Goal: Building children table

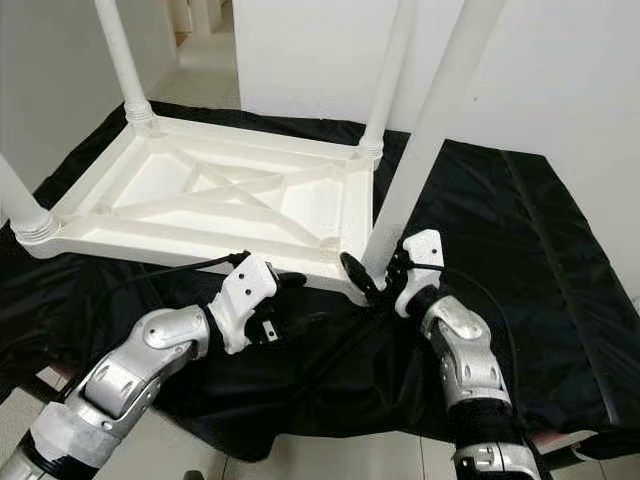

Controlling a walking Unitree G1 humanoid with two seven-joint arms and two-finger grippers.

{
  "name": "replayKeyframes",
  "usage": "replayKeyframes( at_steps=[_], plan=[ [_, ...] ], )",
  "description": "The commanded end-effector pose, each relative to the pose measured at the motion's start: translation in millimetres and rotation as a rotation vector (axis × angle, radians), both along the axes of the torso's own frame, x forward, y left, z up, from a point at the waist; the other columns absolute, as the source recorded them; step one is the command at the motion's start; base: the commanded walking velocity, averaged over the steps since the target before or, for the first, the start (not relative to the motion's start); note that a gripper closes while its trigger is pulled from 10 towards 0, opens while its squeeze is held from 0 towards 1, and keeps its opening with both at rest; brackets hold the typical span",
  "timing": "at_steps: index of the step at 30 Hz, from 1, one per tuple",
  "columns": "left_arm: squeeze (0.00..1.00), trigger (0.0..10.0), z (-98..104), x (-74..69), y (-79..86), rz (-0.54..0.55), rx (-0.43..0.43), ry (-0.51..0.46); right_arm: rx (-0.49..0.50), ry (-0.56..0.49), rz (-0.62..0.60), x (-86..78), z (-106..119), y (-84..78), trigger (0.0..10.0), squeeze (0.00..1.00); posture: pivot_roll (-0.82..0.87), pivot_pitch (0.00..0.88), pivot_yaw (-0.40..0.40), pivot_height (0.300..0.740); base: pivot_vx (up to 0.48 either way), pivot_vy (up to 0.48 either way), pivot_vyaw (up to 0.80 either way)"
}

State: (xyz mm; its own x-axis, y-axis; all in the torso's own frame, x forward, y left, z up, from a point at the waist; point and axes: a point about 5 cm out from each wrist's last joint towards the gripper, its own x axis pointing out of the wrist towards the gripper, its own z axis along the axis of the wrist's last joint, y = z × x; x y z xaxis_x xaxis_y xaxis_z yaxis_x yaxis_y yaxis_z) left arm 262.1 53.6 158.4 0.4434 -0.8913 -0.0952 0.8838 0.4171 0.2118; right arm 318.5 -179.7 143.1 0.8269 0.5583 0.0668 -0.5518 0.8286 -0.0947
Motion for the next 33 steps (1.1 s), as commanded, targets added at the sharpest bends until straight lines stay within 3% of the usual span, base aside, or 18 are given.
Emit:
replayKeyframes(
  at_steps=[1, 2, 3, 4, 5, 6, 18, 19, 29, 31, 33],
  plan=[
    [0.00, 10.0, -2, -2.6, -2.6, -0.065, 0.022, 0.009, -0.035, 0.008, 0.024, 3.2, -3, -0.7, 10.0, 0.00, 0.02, 0.023, -0.053, 0.740, 0.000, 0.000, 0.00],
    [0.00, 10.0, -2, -2.6, -2.6, -0.065, 0.022, 0.009, -0.035, 0.008, 0.024, 3.2, -3, -0.7, 10.0, 0.00, 0.02, 0.023, -0.053, 0.740, 0.000, 0.000, 0.00],
    [0.00, 10.0, -2, -2.6, -2.7, -0.064, 0.022, 0.008, -0.049, 0.014, 0.037, 6.6, -3, 0.7, 5.5, 0.00, 0.03, 0.024, -0.054, 0.740, 0.000, 0.000, 0.00],
    [0.00, 10.0, -2, -2.6, -2.7, -0.064, 0.022, 0.008, -0.049, 0.014, 0.037, 6.6, -3, 0.7, 5.5, 0.00, 0.03, 0.024, -0.054, 0.740, 0.000, 0.000, 0.00],
    [0.00, 10.0, -2, -2.6, -2.6, -0.063, 0.023, 0.007, -0.066, 0.030, 0.052, 9.2, -5, 1.2, 0.2, 0.00, 0.03, 0.025, -0.056, 0.740, 0.000, 0.000, 0.00],
    [0.00, 10.0, -1, -2.4, -2.2, -0.059, 0.022, 0.006, -0.079, 0.045, 0.062, 10.7, -7, 1.0, 0.0, 0.00, 0.03, 0.025, -0.058, 0.740, 0.000, 0.000, 0.00],
    [0.00, 10.0, -1, -2.4, -0.7, -0.040, 0.015, 0.005, -0.099, 0.094, 0.073, 8.6, -18, -8.0, 0.0, 0.00, 0.03, 0.038, -0.070, 0.740, 0.000, 0.000, 0.00],
    [0.00, 10.0, -1, -1.9, -0.9, -0.039, 0.014, 0.005, -0.116, 0.100, 0.041, 9.8, -20, -9.5, 10.0, 0.00, 0.03, 0.041, -0.070, 0.740, 0.000, 0.000, 0.00],
    [0.00, 10.0, 0, -0.3, -1.4, -0.032, 0.008, 0.003, -0.111, 0.114, -0.092, 13.1, -19, -11.3, 10.0, 0.00, 0.02, 0.047, -0.069, 0.740, 0.000, 0.000, 0.00],
    [0.00, 10.0, 0, 0.2, -2.0, -0.030, 0.004, 0.003, -0.054, 0.108, -0.226, 12.6, -15, -6.3, 10.0, 0.00, 0.02, 0.053, -0.068, 0.740, 0.000, 0.000, 0.00],
    [0.00, 10.0, 0, 0.4, -2.0, -0.029, 0.003, 0.005, -0.022, 0.109, -0.284, 11.9, -13, -3.4, 10.0, 0.00, 0.02, 0.052, -0.066, 0.740, 0.000, 0.000, 0.00]
  ],
)
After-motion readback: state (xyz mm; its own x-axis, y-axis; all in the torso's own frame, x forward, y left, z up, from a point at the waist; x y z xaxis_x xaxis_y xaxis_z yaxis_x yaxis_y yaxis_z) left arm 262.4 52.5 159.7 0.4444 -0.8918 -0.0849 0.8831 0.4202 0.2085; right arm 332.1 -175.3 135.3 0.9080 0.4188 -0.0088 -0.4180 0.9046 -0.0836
